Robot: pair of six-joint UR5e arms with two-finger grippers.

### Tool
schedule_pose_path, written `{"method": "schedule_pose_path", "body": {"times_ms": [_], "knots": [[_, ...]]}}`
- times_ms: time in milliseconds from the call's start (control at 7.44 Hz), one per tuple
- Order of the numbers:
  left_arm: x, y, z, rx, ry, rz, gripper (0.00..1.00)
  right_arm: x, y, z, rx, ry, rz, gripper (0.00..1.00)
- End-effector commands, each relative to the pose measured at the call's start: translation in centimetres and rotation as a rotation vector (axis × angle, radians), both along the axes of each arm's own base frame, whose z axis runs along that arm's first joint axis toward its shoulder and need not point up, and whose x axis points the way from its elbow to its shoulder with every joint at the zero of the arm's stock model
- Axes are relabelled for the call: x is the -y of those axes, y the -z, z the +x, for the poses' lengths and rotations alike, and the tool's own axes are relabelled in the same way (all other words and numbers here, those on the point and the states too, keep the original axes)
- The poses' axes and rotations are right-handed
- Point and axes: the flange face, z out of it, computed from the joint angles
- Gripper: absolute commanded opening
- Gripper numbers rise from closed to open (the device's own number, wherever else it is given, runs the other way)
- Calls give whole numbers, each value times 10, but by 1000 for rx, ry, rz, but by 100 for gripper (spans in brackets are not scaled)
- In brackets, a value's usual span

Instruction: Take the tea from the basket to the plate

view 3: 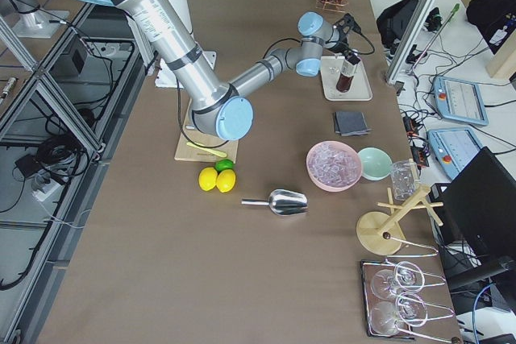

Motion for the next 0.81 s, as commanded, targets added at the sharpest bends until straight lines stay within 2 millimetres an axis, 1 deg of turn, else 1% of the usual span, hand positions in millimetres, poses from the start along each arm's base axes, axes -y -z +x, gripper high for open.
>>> {"method": "schedule_pose_path", "body": {"times_ms": [0, 134, 269, 403, 537, 672], "knots": [[-1, 3, 4, 17, -5, 9, 98, -11, -87, 76, 1, 122, -65, 100], [-1, 3, 4, 18, -6, 14, 98, -12, -124, 112, -2, 195, -118, 100], [-1, 4, 4, 20, -6, 15, 98, -20, -165, 142, -26, 258, -162, 100], [-5, 15, 3, 18, -3, 31, 98, -29, -196, 158, -30, 287, -221, 100], [-17, 27, -3, 17, 4, 28, 98, -32, -224, 175, -41, 300, -300, 100], [-47, 44, -7, 18, 6, 36, 98, -39, -258, 202, -56, 311, -388, 100]]}}
